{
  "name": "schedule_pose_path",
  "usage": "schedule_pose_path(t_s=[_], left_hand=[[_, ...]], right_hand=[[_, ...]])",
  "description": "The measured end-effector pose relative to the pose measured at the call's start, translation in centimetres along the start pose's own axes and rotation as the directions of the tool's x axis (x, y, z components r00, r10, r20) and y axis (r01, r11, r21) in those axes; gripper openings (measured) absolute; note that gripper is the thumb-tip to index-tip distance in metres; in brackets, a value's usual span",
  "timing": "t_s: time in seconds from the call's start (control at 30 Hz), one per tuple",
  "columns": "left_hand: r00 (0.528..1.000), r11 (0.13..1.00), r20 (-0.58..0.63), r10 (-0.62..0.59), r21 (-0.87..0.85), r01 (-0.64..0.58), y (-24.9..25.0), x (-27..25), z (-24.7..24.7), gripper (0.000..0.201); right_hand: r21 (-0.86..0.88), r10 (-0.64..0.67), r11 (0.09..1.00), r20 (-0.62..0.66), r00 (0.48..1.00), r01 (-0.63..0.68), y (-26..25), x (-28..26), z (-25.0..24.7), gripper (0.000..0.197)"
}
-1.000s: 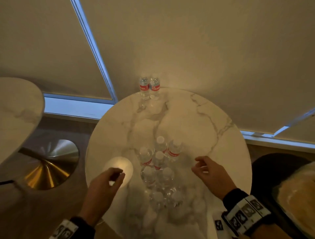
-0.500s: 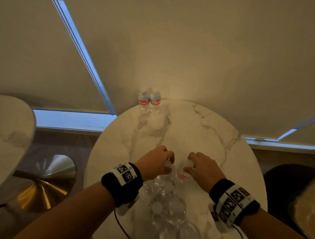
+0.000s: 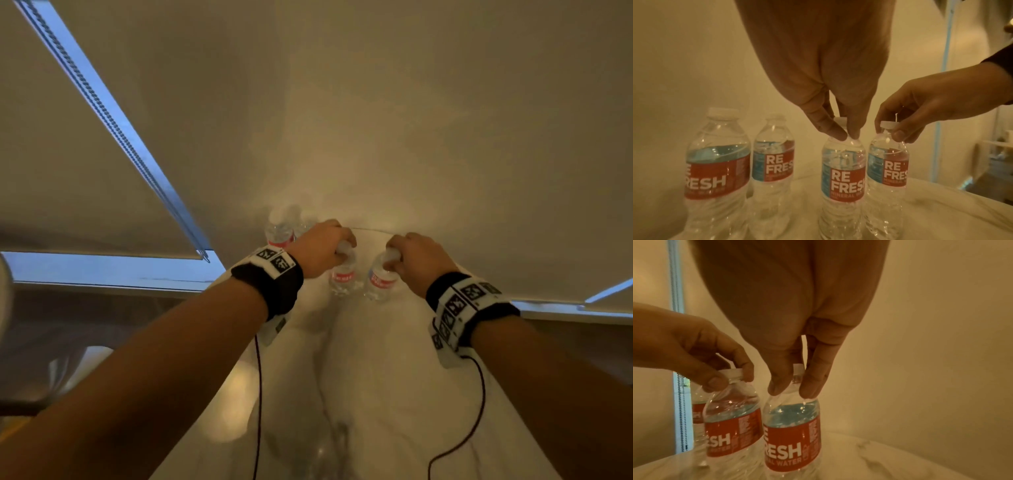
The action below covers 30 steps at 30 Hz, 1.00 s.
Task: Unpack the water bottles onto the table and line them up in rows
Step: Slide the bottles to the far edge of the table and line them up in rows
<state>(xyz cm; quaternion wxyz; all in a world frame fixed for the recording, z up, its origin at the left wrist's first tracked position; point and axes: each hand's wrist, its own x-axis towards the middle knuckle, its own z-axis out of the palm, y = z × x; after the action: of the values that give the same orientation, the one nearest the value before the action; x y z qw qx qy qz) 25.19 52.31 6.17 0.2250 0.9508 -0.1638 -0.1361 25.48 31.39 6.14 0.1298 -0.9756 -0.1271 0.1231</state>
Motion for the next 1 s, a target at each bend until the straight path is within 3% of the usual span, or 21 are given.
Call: schedule_pose_path(t_s=[0.23, 0.5, 0.63, 0.7, 0.77, 0.83, 1.0], left_hand=[[0.997, 0.997, -0.064, -0.046, 0.060, 0.050, -2.7, 4.8, -1.4, 0.036], [0.993, 0.991, -0.083, -0.080, 0.100, 0.089, -3.8, 5.3, -1.5, 0.037], [0.987, 0.988, -0.108, -0.118, 0.085, 0.128, -3.4, 4.6, -1.8, 0.053], [0.982, 0.986, -0.123, -0.141, 0.074, 0.151, -3.4, 4.0, -2.0, 0.065], [0.973, 0.987, -0.186, -0.140, 0.047, 0.151, -3.0, 2.2, -2.1, 0.066], [0.960, 0.991, -0.250, -0.123, 0.013, 0.130, -2.3, -0.5, -2.0, 0.059], [0.975, 0.993, -0.210, -0.069, -0.108, 0.047, 0.9, -10.7, -0.5, 0.032]], right_hand=[[-0.024, -0.047, 0.999, -0.008, 0.999, 0.046, -1.4, 6.8, -0.3, 0.040], [-0.025, -0.074, 0.997, -0.029, 0.997, 0.074, -2.5, 8.6, 0.2, 0.039], [0.012, -0.061, 0.998, -0.033, 0.998, 0.062, -2.5, 8.1, 0.0, 0.042], [0.026, -0.043, 0.999, -0.011, 0.999, 0.043, -2.2, 8.3, 0.0, 0.054], [0.048, -0.024, 0.999, -0.002, 1.000, 0.025, -1.9, 7.2, -0.4, 0.074], [0.054, -0.026, 0.998, -0.024, 0.999, 0.027, -1.6, 5.1, -0.8, 0.082], [-0.012, -0.163, 0.986, 0.037, 0.986, 0.164, -1.9, -4.3, -1.5, 0.052]])
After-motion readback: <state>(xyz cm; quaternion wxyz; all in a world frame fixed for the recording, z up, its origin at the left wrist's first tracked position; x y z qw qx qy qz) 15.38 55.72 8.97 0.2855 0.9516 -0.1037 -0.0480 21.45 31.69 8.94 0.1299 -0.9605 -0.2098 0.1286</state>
